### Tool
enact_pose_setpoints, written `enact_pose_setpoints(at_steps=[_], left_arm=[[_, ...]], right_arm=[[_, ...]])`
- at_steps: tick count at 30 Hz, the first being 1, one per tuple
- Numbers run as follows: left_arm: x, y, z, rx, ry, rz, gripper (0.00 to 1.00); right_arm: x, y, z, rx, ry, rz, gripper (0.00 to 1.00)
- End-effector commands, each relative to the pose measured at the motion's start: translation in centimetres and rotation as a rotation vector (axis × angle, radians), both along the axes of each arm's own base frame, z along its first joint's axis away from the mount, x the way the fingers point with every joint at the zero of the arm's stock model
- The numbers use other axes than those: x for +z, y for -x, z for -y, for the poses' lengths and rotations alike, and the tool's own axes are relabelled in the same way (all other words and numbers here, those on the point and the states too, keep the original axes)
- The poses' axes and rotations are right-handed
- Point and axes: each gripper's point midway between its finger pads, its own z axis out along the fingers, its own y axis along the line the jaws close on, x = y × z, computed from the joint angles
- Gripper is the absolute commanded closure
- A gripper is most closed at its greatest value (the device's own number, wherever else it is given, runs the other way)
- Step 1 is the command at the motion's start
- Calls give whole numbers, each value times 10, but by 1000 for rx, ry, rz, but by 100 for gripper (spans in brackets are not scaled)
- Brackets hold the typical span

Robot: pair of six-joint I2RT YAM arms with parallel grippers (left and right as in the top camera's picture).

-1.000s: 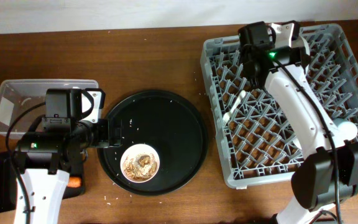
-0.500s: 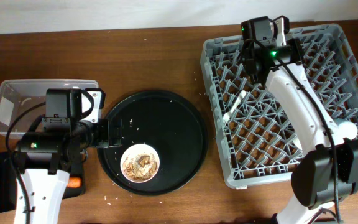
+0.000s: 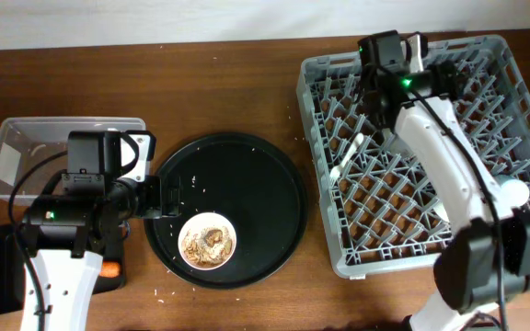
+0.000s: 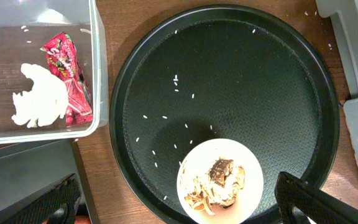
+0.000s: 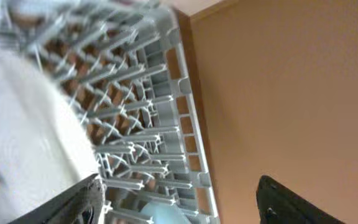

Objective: Sort waste into correct bins and load items into the dishwasher rack
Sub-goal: 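Stand the white plate upright in the rack with the right gripper, then grasp the food bowl with the left gripper and tip scraps onto the black tray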

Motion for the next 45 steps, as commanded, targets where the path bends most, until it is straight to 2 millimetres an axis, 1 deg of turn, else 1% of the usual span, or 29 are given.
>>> enact_pose_setpoints(at_steps=[1,2,3,4,6,7,8,10,11,13,14,15,17,18,20,21,24,25,26,28,30,32,33,36,37,39,41,42,45], left_arm=[[6,-1,-1,16,5,19,1],[6,-1,-1,17,5,19,1],[6,-1,-1,17,5,19,1],[6,-1,-1,16,5,19,1],[6,-1,-1,16,5,19,1],[7,-2,-1,15,9,22,1],[10,-6,0,14,12,44,1],[14,-3,26,-66,143,37,1],[13,3,44,-125,232,12,1],[-6,12,66,-199,224,-65,1],[-27,20,85,-269,178,-130,9],[-52,28,100,-337,74,-199,23],[-94,37,121,-403,-96,-312,29],[-127,48,137,-437,-154,-420,41],[-160,59,143,-428,-208,-540,51],[-176,62,141,-407,-244,-586,60],[-210,70,136,-396,-277,-659,84],[-220,75,132,-394,-286,-679,87],[-228,78,128,-393,-290,-681,98],[-228,77,130,-394,-285,-671,99],[-229,71,132,-394,-282,-647,99],[-228,72,132,-392,-281,-649,99],[-221,72,134,-366,-258,-639,99],[-164,54,130,-298,-97,-500,99],[-129,40,118,-235,11,-402,99],[-77,29,79,-134,192,-269,99],[-58,31,34,-32,220,-210,100],[-55,36,-1,52,219,-198,100],[-55,39,-52,203,369,-140,100]], right_arm=[[81,32,-22,34,-353,298,20],[96,48,-34,78,-473,334,18],[109,78,-55,154,-642,333,17],[113,102,-68,202,-741,302,16],[119,178,-89,193,-994,268,13],[125,195,-90,182,-1041,289,5],[132,214,-88,182,-1072,323,1],[149,236,-86,232,-1091,398,1],[151,239,-85,237,-1092,407,1],[150,237,-86,234,-1092,402,1],[149,236,-86,232,-1091,398,1],[148,234,-86,228,-1090,391,1],[146,231,-87,223,-1089,383,1],[144,229,-87,219,-1088,374,1],[142,225,-88,211,-1086,361,1],[140,223,-89,207,-1085,353,1],[132,213,-91,188,-1081,320,1],[127,207,-92,176,-1078,299,1],[123,202,-93,166,-1075,280,1],[110,188,-95,138,-1067,231,1],[93,165,-101,108,-1062,175,1],[77,155,-118,113,-1125,87,1],[68,150,-120,99,-1122,48,1],[91,162,-103,116,-1066,161,1],[111,176,-100,156,-1075,235,1],[129,192,-89,174,-1050,323,1],[120,209,-86,147,-1041,273,1],[121,209,-85,146,-1039,275,1],[120,208,-85,146,-1038,274,2]])
